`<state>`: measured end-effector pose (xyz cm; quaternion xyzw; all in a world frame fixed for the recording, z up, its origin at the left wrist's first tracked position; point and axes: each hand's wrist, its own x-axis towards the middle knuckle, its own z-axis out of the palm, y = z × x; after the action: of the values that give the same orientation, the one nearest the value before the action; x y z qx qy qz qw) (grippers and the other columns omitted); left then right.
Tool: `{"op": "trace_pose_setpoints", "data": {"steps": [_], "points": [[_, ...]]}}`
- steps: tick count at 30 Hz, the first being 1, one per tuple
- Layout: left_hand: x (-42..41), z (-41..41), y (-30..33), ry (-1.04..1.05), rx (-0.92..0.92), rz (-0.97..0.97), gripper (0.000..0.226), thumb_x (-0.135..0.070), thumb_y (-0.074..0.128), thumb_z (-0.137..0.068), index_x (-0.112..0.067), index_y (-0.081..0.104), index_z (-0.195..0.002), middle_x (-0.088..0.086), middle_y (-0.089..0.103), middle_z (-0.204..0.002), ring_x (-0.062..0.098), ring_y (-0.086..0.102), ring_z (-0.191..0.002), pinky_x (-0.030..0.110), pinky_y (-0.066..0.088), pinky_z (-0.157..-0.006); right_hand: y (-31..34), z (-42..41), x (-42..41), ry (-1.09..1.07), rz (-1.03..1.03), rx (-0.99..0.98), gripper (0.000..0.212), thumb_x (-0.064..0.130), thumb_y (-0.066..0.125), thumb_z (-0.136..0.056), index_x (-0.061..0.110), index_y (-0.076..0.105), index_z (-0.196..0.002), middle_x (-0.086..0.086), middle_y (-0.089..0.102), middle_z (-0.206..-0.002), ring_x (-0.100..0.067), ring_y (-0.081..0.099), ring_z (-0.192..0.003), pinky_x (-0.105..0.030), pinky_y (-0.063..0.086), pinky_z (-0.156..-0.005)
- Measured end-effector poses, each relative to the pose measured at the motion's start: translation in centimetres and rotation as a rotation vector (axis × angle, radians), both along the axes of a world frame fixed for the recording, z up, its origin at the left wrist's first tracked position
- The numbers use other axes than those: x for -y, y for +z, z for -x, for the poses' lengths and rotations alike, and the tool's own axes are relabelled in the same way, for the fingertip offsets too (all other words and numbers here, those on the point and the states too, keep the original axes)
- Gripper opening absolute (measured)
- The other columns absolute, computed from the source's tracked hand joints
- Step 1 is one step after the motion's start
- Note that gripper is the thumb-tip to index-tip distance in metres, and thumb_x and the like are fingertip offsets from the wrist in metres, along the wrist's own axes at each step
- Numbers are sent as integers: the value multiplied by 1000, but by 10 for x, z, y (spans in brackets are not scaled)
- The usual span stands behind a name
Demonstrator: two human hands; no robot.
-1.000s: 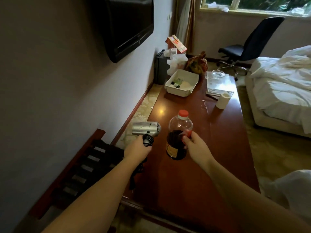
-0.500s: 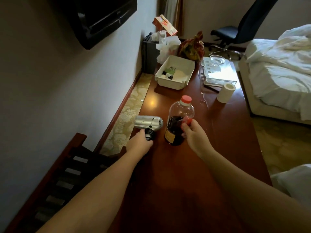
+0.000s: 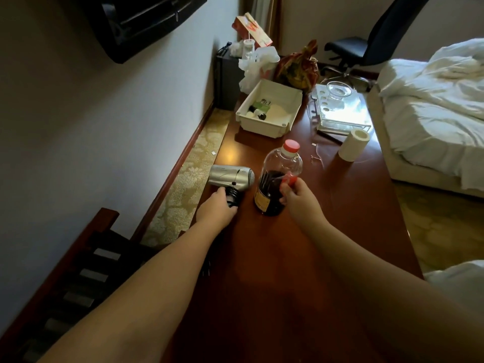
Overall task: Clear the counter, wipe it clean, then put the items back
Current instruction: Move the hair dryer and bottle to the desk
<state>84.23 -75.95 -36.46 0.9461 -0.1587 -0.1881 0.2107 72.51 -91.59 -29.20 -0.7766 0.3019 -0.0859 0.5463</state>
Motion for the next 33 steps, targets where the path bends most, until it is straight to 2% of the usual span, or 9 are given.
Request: {"op": "trace_pose_setpoints", "data": {"steps": [6, 9, 11, 18, 21, 23, 25, 29, 33], "points": [[0, -1, 8, 0, -77, -8, 59, -41, 66, -87, -13, 42, -133, 9, 48, -130, 30, 56, -111, 45, 52, -87, 10, -1, 3, 53, 36, -52, 19, 25, 46, -99, 23, 52, -117, 1, 63, -97, -7, 59, -82, -22, 41, -63], [-7, 5, 15, 18, -103, 1, 62, -44, 68, -84, -11, 44, -132, 11, 49, -128, 30, 54, -112, 45, 51, -91, 19, 6, 4, 50, 54, -71, 30, 27, 53, -96, 20, 47, -124, 4, 61, -109, -11, 61, -91, -21, 43, -65], [-16, 11, 19, 51, -137, 11, 63, -44, 69, -83, -9, 45, -130, 12, 49, -127, 30, 54, -110, 44, 51, -90, 24, 13, 4, 57, 79, -110, 37, 27, 54, -95, 18, 43, -130, 5, 58, -110, -8, 60, -82, -19, 42, -60], [-51, 57, 55, 107, -169, 71, 43, -39, 62, -88, -8, 54, -117, 10, 56, -112, 25, 60, -93, 38, 54, -77, 49, 58, -10, 139, 314, -299, 38, 24, 49, -99, 13, 44, -134, -1, 54, -117, -3, 50, -62, -13, 35, -46], [-67, 87, 79, 133, -175, 124, 40, -37, 58, -93, -9, 55, -122, 2, 58, -101, 14, 58, -78, 26, 49, -56, 69, 81, -25, 268, 362, -332, 31, 29, 46, -99, 15, 49, -127, -1, 60, -102, -10, 55, -61, -20, 46, -55], [-81, 112, 100, 145, -175, 155, 41, -30, 57, -95, -10, 51, -131, 1, 56, -105, 6, 52, -71, 19, 40, -51, 85, 99, -38, 345, 405, -330, 28, 31, 44, -100, 18, 51, -124, 4, 57, -97, -16, 64, -73, -27, 53, -65], [-97, 139, 122, 141, -138, 172, 42, -29, 56, -96, -11, 50, -133, 3, 57, -113, 2, 50, -69, 18, 39, -54, 99, 119, -51, 406, 450, -316, 26, 31, 45, -99, 19, 53, -121, 6, 56, -97, -13, 63, -75, -25, 52, -63], [-139, 199, 163, 182, -74, 216, 42, -35, 57, -94, -16, 53, -131, 4, 58, -125, 13, 57, -95, 33, 53, -82, 123, 166, -83, 537, 527, -293, 24, 32, 49, -97, 19, 59, -114, 1, 62, -103, -9, 57, -72, -20, 40, -56], [-180, 273, 195, 232, -11, 217, 41, -40, 58, -93, -18, 56, -128, 2, 61, -116, 11, 59, -91, 29, 53, -74, 146, 221, -117, 681, 606, -226, 25, 30, 49, -97, 18, 61, -116, 3, 59, -100, -7, 54, -75, -19, 38, -58]]}}
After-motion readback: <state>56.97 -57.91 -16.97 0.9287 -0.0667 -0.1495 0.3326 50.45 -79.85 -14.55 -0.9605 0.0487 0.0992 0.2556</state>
